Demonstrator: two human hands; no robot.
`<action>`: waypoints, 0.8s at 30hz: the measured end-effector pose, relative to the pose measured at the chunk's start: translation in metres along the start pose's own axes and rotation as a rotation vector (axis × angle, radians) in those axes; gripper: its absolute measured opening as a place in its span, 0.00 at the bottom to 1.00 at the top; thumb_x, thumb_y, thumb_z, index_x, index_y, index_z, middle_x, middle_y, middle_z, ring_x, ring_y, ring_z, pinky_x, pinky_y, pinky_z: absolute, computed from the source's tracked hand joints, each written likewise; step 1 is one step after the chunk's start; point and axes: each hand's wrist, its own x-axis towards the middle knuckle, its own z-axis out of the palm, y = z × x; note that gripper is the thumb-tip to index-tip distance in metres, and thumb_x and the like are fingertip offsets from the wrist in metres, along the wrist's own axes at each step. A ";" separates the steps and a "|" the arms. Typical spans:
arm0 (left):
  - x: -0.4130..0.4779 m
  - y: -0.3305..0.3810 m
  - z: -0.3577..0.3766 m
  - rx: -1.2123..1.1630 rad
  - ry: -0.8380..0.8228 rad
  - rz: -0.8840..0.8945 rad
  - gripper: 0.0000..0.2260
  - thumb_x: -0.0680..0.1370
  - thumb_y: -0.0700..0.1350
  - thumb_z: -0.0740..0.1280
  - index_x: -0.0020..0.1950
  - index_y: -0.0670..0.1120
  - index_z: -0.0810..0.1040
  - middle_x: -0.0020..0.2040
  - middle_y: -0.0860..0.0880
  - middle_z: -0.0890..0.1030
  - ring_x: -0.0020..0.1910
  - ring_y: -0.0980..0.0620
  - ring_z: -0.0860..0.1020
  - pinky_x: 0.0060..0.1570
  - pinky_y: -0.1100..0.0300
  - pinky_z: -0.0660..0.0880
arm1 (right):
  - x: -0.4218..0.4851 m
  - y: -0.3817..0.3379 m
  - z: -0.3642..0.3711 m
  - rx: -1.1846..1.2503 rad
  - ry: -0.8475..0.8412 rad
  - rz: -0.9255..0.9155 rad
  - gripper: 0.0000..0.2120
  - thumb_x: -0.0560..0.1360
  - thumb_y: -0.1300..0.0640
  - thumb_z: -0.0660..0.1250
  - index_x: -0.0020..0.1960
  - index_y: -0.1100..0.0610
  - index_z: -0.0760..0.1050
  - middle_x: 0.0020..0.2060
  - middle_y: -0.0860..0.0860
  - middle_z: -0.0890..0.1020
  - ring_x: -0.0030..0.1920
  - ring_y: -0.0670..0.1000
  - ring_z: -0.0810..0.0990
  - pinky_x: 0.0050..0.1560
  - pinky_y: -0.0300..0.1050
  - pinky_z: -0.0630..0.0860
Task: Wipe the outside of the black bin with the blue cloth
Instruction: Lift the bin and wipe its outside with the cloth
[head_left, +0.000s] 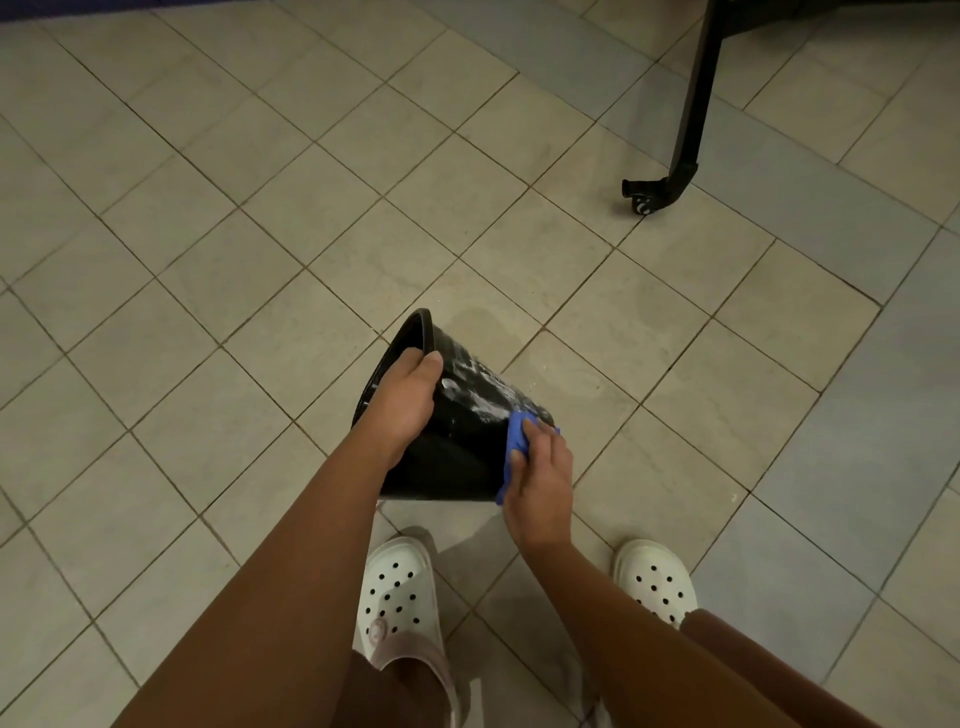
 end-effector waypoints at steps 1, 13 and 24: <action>0.000 0.001 0.000 0.003 -0.005 -0.003 0.13 0.82 0.52 0.55 0.58 0.47 0.74 0.55 0.43 0.78 0.54 0.43 0.77 0.58 0.44 0.74 | 0.002 -0.004 -0.001 0.017 -0.013 -0.027 0.19 0.80 0.54 0.54 0.69 0.58 0.66 0.67 0.56 0.68 0.67 0.53 0.65 0.67 0.42 0.60; -0.003 -0.009 -0.003 0.157 0.084 0.141 0.14 0.82 0.50 0.54 0.54 0.44 0.74 0.50 0.39 0.79 0.50 0.40 0.78 0.56 0.39 0.75 | 0.007 0.004 -0.004 -0.055 -0.089 0.061 0.19 0.81 0.57 0.54 0.71 0.58 0.63 0.68 0.57 0.66 0.67 0.54 0.65 0.69 0.47 0.62; -0.005 -0.015 -0.009 0.119 0.092 0.170 0.12 0.83 0.47 0.55 0.55 0.44 0.75 0.49 0.42 0.79 0.50 0.43 0.78 0.55 0.46 0.76 | 0.034 0.013 -0.012 -0.041 -0.199 0.074 0.19 0.81 0.55 0.53 0.72 0.54 0.62 0.67 0.54 0.68 0.66 0.53 0.67 0.69 0.47 0.64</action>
